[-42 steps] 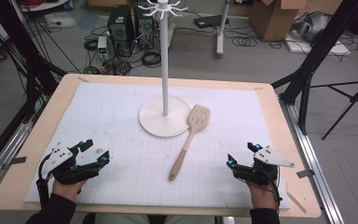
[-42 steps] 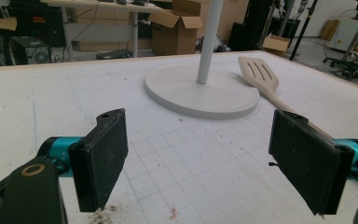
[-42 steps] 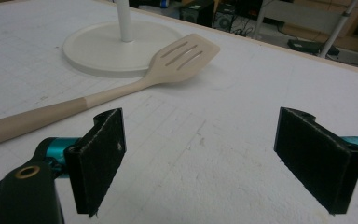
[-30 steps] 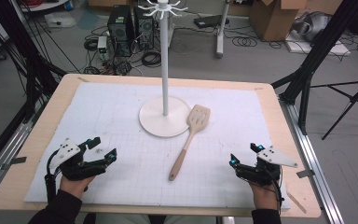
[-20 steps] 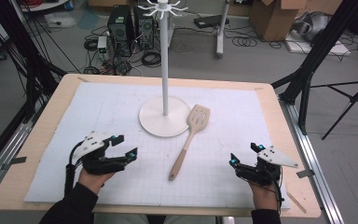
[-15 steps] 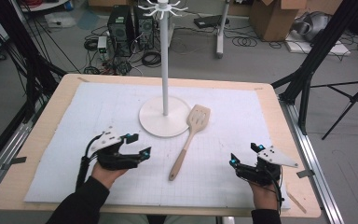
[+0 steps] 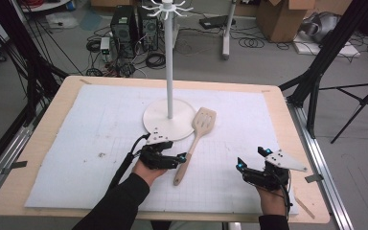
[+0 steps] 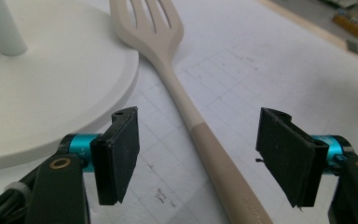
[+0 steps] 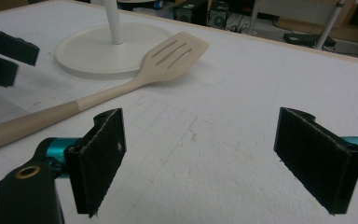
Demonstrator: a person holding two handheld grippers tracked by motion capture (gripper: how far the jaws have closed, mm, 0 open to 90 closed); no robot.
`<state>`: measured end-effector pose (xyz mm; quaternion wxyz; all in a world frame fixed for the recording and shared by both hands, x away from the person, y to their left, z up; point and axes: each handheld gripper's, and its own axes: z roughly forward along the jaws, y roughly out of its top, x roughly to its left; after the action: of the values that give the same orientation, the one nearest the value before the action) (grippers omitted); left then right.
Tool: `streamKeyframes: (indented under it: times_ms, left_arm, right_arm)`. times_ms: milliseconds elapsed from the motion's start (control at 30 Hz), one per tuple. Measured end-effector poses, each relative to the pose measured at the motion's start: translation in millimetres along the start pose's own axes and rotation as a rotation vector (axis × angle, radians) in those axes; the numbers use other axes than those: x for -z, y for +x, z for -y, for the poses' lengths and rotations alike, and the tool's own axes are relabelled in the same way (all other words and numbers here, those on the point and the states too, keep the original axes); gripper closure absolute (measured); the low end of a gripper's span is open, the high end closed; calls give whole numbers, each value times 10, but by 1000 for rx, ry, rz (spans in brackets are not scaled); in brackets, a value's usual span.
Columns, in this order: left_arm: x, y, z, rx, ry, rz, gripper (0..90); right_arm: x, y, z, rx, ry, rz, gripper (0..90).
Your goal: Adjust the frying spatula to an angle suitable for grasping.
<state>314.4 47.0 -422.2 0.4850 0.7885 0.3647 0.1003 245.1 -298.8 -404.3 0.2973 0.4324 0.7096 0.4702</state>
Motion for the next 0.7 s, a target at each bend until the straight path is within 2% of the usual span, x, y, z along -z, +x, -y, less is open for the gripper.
streamKeyframes:
  times_ms: [100, 133, 167, 233, 400, 467, 567, 600, 633, 667, 700]
  left_arm:
    - [-113, -41, 29, -14, 36, -4, 308]
    - [-165, -72, 46, -37, 61, -5, 314]
    - [-165, -72, 46, -37, 61, -5, 318]
    - [-196, -109, 60, -64, 79, -8, 327]
    - [-277, -158, 116, -116, 154, -30, 380]
    - [-287, -182, 128, -144, 159, -49, 388]
    - [-286, -202, 126, -154, 166, -59, 402]
    - [-286, -208, 125, -151, 166, -55, 416]
    - [-282, -214, 125, -156, 167, -43, 501]
    - [-276, -217, 126, -158, 169, -21, 501]
    - [-273, -218, 125, -159, 169, -6, 579]
  right_arm:
    - [-1, 2, -1, 4, 2, -2, 155]
    - [-1, 2, -2, 4, -1, 0, 155]
    - [-3, -1, -2, 5, -1, 0, 155]
    - [-4, -6, -2, 10, -2, -1, 155]
    - [-15, 11, -3, 11, 8, -4, 155]
    - [-19, 11, -4, 17, 7, -4, 155]
    - [-21, 19, -5, 11, 12, -3, 155]
    - [-22, 21, -4, 10, 15, -3, 156]
    - [-23, 19, -4, 17, 14, -4, 157]
    - [-23, 19, -4, 17, 14, -4, 157]
    - [-22, 20, -4, 17, 14, -2, 157]
